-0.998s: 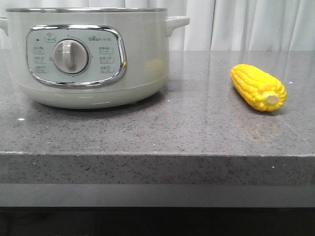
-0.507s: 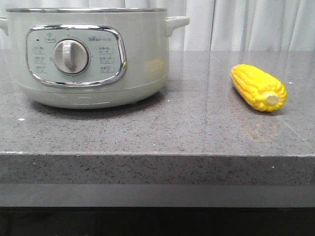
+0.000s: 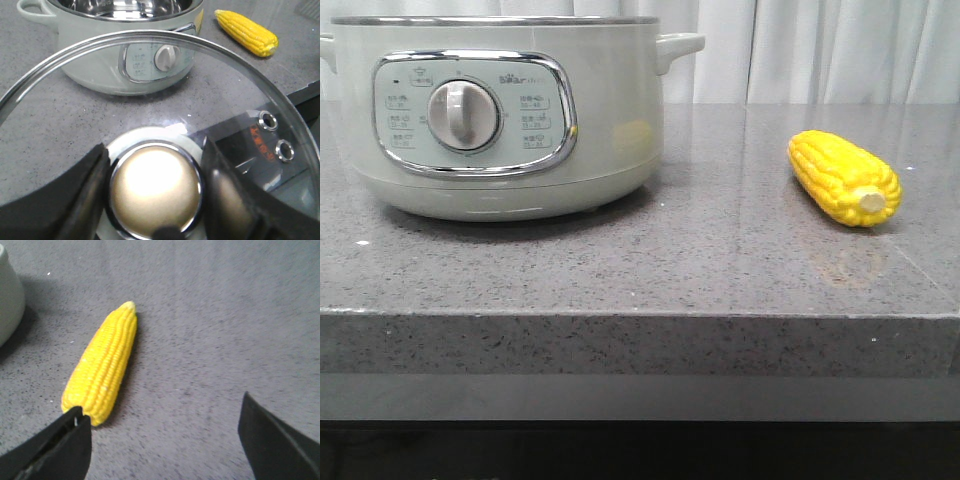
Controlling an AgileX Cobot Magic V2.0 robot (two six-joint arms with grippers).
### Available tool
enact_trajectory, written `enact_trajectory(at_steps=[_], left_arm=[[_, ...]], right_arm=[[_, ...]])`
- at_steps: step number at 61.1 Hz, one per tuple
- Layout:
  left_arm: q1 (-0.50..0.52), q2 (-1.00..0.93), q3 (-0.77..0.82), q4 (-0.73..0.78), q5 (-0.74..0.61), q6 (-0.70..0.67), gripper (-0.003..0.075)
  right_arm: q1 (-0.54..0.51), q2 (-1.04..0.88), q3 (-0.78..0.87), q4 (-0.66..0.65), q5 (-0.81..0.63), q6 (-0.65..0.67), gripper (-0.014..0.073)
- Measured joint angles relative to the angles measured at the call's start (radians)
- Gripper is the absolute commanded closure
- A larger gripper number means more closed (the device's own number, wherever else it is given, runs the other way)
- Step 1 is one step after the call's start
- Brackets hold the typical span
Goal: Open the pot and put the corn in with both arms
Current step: 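Grasp the yellow corn cob with the right gripper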
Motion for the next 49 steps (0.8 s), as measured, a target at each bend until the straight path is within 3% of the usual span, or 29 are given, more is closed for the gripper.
enact_trajectory(at_steps=[23, 42, 49], left_arm=[[0.0, -0.002, 0.0, -0.002, -0.008, -0.002, 0.0509], [0.0, -0.002, 0.0, -0.002, -0.008, -0.002, 0.0509], [0.0, -0.002, 0.0, -0.003, -0.008, -0.002, 0.0509]], right_arm=[[0.087, 0.536, -0.392, 0.114, 0.175, 0.0, -0.0021], [0.092, 0.742, -0.534, 0.165, 0.208, 0.0, -0.0013], [0.092, 0.786, -0.547, 0.167, 0.24, 0.0, 0.005]])
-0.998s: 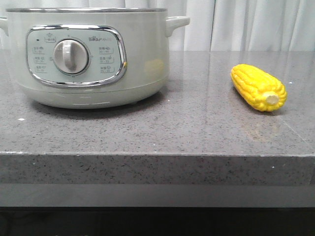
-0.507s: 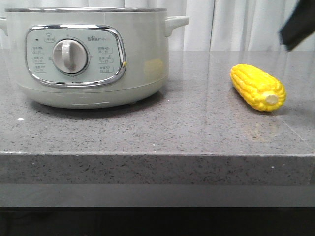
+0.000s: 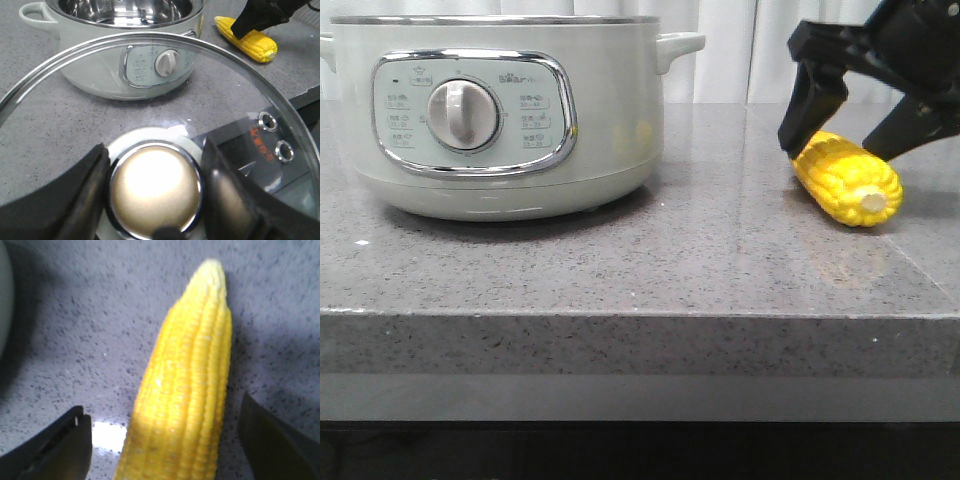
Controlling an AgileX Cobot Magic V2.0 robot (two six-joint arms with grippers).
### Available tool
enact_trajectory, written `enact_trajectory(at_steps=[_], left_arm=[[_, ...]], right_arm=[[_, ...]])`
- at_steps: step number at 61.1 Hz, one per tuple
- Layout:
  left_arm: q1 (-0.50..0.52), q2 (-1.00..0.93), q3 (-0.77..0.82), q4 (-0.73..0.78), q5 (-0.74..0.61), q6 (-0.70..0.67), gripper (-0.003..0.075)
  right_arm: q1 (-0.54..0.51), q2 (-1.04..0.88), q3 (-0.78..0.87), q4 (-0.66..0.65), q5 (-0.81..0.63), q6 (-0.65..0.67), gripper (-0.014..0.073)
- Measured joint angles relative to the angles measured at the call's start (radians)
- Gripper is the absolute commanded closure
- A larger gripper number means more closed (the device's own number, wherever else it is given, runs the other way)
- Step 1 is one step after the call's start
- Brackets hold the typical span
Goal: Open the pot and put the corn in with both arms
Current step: 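Grasp the yellow corn cob with the right gripper, then carry the corn over the pot and release it inside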
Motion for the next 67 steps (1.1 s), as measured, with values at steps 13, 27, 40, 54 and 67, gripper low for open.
enact_trajectory(at_steps=[13, 27, 40, 54, 67], left_arm=[[0.0, 0.0, 0.0, 0.0, 0.0, -0.002, 0.0509], [0.0, 0.0, 0.0, 0.0, -0.002, -0.002, 0.0509], [0.0, 0.0, 0.0, -0.002, -0.002, -0.002, 0.0509], [0.0, 0.0, 0.002, -0.002, -0.005, -0.002, 0.0509], [0.0, 0.0, 0.003, -0.002, -0.007, -0.002, 0.0509]], right_arm=[[0.0, 0.018, 0.0, 0.0, 0.012, 0.0, 0.0295], [0.0, -0.003, -0.02, 0.002, 0.012, -0.02, 0.0335], [0.021, -0.052, -0.167, 0.002, 0.012, -0.036, 0.0335], [0.186, -0.003, -0.417, 0.002, 0.016, -0.084, 0.0335], [0.362, 0.183, -0.667, 0.003, 0.032, -0.097, 0.0335]])
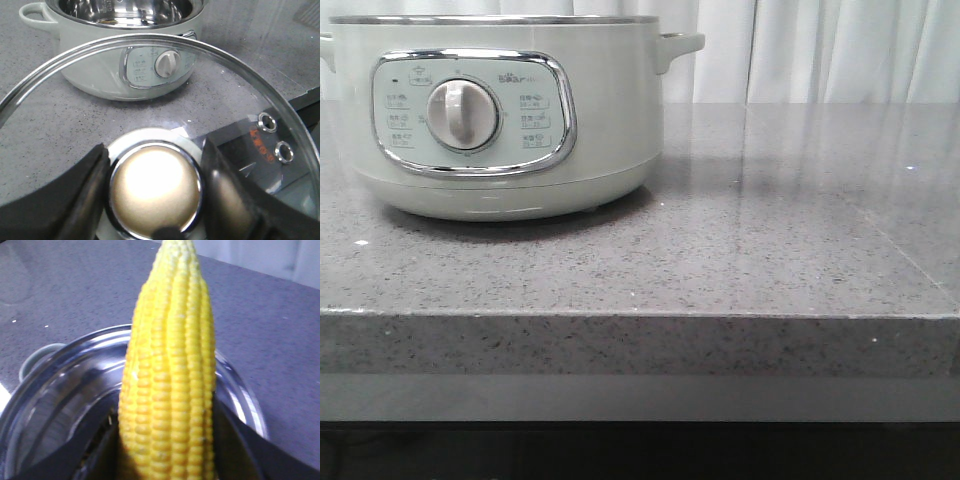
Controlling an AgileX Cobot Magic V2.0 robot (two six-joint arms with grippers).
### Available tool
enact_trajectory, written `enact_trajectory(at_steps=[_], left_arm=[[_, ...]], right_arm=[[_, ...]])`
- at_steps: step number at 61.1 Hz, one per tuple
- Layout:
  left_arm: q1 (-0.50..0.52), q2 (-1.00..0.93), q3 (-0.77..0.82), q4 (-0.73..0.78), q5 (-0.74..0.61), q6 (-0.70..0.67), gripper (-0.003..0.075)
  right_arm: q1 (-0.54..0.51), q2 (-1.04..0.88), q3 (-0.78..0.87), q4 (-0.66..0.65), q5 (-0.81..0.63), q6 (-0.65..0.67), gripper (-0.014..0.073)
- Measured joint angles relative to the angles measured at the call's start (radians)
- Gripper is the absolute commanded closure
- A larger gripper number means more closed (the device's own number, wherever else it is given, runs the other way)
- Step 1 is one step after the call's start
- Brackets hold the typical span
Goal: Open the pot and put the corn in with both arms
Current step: 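Carry the corn over the pot and release it inside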
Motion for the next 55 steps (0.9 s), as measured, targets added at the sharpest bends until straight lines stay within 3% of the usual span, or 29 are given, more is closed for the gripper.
enact_trajectory(at_steps=[9, 21, 33, 55], left_arm=[[0.0, 0.0, 0.002, 0.0, 0.0, 0.0, 0.0509], [0.0, 0.0, 0.002, 0.0, 0.0, 0.0, 0.0509], [0.0, 0.0, 0.002, 0.0, 0.0, 0.0, 0.0509], [0.0, 0.0, 0.002, 0.0, 0.0, -0.002, 0.0509]], right_arm=[[0.059, 0.12, -0.083, 0.0, 0.046, 0.0, 0.032], [0.075, 0.191, -0.09, 0.0, 0.105, -0.002, 0.0181], [0.075, 0.194, -0.09, 0.0, 0.112, -0.002, 0.01], [0.075, 0.194, -0.09, 0.0, 0.113, -0.002, 0.0082]])
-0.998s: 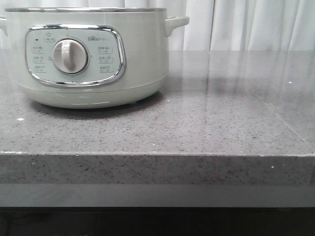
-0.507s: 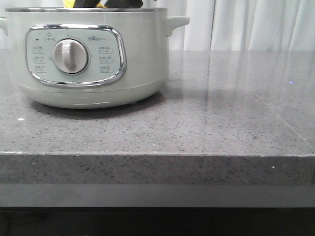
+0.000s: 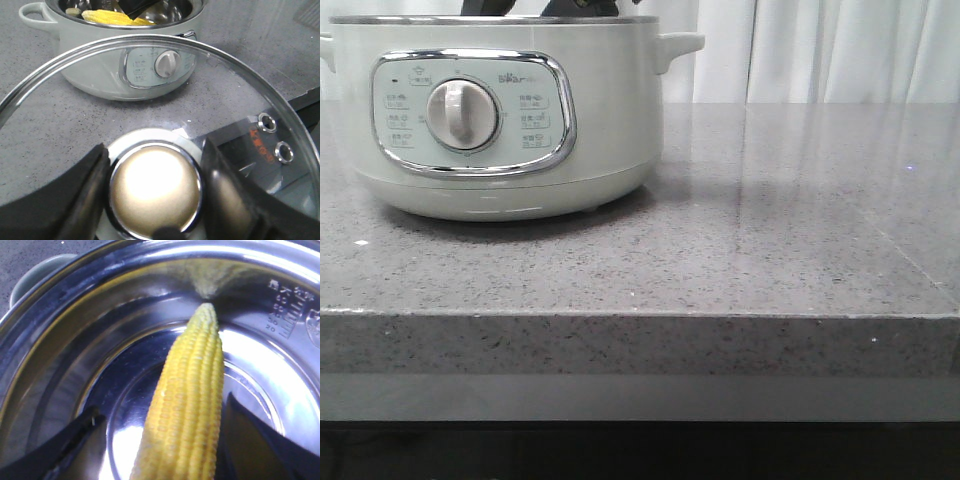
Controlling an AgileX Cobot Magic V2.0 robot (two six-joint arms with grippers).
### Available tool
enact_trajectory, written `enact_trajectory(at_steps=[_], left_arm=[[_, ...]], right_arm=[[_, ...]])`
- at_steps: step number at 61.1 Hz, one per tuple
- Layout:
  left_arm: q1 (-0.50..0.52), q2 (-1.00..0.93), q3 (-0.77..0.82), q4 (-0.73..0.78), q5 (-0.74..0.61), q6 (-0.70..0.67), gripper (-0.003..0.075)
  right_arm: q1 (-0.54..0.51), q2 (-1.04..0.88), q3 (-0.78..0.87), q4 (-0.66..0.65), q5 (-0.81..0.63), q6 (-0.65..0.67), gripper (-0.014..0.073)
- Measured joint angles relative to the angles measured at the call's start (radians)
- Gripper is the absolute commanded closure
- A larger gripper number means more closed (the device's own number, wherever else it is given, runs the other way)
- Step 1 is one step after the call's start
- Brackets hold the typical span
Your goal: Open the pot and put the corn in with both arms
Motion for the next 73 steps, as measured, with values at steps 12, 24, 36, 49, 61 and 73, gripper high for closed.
enact_trajectory(at_steps=[12, 24, 36, 49, 61, 73], left_arm=[[0.0, 0.0, 0.0, 0.0, 0.0, 0.0, 0.0509], [0.0, 0.0, 0.0, 0.0, 0.0, 0.0, 0.0509], [0.0, 0.0, 0.0, 0.0, 0.0, 0.0, 0.0509], [0.0, 0.0, 0.0, 0.0, 0.0, 0.0, 0.0509], [0.0, 0.0, 0.0, 0.0, 0.0, 0.0, 0.0509], [0.0, 0.0, 0.0, 0.0, 0.0, 0.0, 0.0509]], right_arm=[[0.0, -0.002, -0.011, 0.0, 0.002, 0.0, 0.0342], [-0.012, -0.018, -0.034, 0.0, 0.005, -0.002, 0.0657], [-0.083, -0.05, -0.036, 0.0, 0.01, -0.002, 0.0657], [-0.203, -0.12, -0.036, -0.062, 0.026, -0.002, 0.0652], [-0.308, -0.197, -0.022, -0.185, 0.053, 0.011, 0.0652], [-0.382, -0.348, 0.179, -0.207, -0.051, 0.015, 0.0652]])
